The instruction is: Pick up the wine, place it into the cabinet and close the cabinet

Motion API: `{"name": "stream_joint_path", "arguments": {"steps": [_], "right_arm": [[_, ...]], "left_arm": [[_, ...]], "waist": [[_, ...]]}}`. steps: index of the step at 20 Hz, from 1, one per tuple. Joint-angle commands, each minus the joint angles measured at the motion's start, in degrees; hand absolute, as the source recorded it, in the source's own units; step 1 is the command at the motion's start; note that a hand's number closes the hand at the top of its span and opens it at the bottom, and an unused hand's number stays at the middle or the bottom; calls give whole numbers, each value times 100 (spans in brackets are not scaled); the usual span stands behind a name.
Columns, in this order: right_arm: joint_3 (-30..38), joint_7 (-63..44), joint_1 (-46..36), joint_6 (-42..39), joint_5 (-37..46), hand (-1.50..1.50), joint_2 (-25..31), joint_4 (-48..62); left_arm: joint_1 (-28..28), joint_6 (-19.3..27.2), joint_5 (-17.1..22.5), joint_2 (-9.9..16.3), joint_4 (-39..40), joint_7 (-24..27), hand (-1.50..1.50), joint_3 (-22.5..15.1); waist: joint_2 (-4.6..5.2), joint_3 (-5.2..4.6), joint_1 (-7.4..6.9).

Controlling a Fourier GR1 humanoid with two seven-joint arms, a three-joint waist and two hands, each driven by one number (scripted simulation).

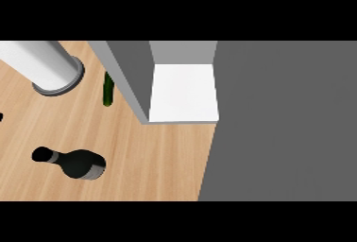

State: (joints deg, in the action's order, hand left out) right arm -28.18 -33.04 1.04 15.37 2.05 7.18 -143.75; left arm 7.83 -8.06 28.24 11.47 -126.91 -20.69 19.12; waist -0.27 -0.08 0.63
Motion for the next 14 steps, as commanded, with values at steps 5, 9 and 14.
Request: {"name": "stream_joint_path", "arguments": {"steps": [5,9,14], "right_arm": [[-381,-666,83,320,845,-150,304,-1230],[-438,-402,82,408,796,-150,411,-1121],[-492,-489,-99,593,864,-150,521,-987]], "left_arm": [[314,-640,-271,-132,866,877,-150,168],[500,-686,-934,-589,1169,1453,-150,-214],[476,-841,-1113,-576,1860,1950,-150,-41]], "waist": [[-12,-5,14],[-6,-2,35],[3,-3,15]]}}
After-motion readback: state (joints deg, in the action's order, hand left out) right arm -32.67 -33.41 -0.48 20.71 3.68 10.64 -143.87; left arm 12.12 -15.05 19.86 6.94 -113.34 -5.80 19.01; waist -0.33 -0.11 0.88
